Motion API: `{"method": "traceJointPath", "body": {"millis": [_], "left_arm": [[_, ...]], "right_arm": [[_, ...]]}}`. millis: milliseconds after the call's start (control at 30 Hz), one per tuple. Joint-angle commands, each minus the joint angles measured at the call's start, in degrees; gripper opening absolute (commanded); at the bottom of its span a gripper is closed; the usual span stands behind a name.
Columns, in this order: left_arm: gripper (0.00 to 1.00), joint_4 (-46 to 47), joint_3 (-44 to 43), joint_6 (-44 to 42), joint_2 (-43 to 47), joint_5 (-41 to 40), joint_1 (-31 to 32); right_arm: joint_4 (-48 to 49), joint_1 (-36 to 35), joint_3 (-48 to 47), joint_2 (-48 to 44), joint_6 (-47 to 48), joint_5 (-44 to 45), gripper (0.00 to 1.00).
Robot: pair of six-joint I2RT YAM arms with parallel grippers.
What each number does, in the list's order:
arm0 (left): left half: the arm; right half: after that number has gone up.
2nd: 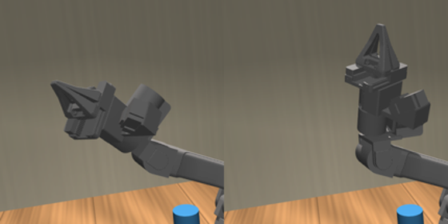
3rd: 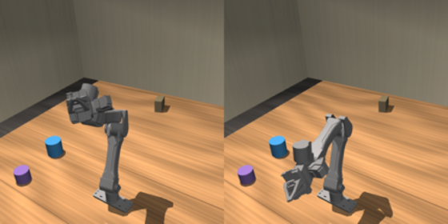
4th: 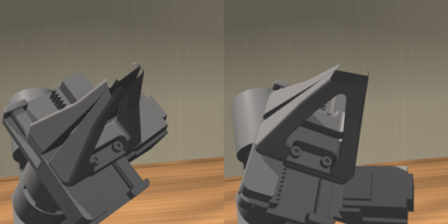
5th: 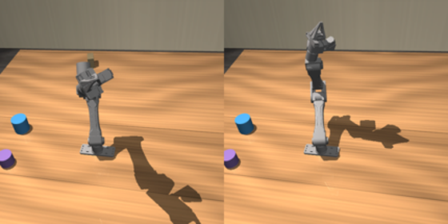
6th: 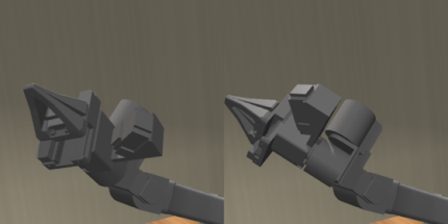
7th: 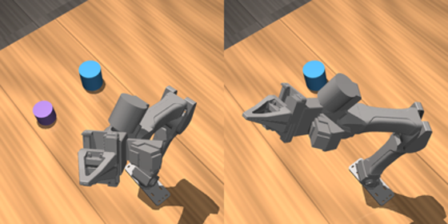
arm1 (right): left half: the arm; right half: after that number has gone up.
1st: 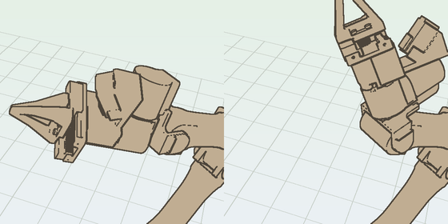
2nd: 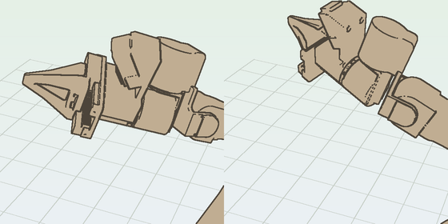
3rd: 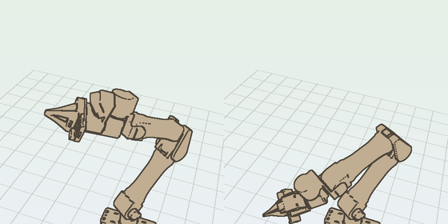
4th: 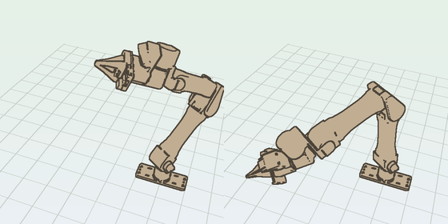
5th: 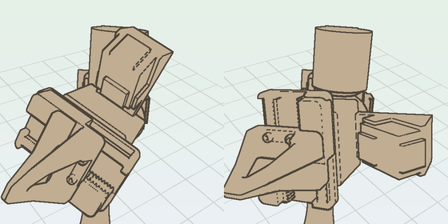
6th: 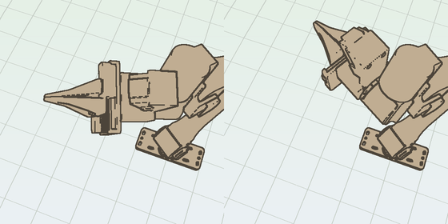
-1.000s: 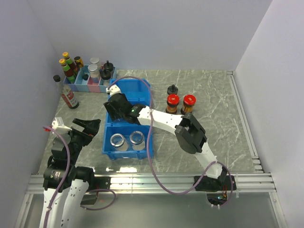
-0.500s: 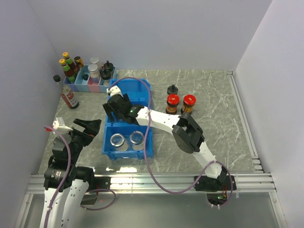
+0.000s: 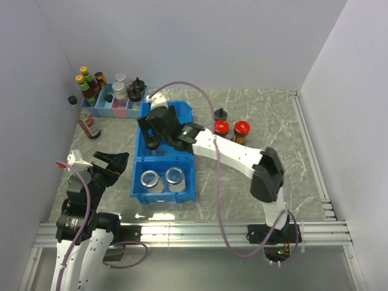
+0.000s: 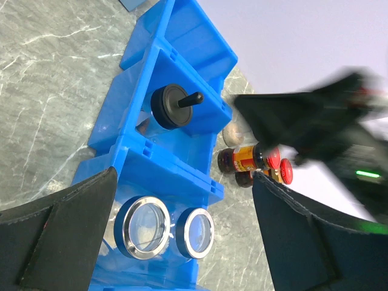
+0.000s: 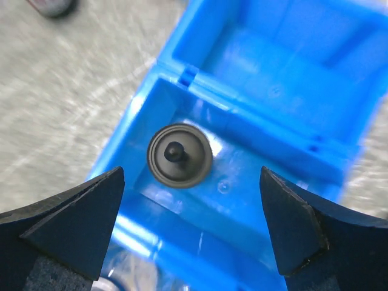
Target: Organize the condiment bottles
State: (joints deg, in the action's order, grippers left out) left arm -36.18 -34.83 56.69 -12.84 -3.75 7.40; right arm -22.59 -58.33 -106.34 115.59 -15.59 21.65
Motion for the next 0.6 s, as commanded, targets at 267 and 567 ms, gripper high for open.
{"method": "traceJointPath", "body": {"millis": [267, 567], "left_arm": [[0.99, 1.0, -2.5, -0.7, -0.3, 0.0, 0.2], [0.99, 0.9, -2.7, -0.4, -0.3, 0.5, 0.2]], "right_arm": [[-16.4, 16.4, -3.0, -11.1, -4.7, 5.5, 0.99], [-19.5, 29.4, -8.6, -4.7, 0.0, -1.6, 0.99]]}}
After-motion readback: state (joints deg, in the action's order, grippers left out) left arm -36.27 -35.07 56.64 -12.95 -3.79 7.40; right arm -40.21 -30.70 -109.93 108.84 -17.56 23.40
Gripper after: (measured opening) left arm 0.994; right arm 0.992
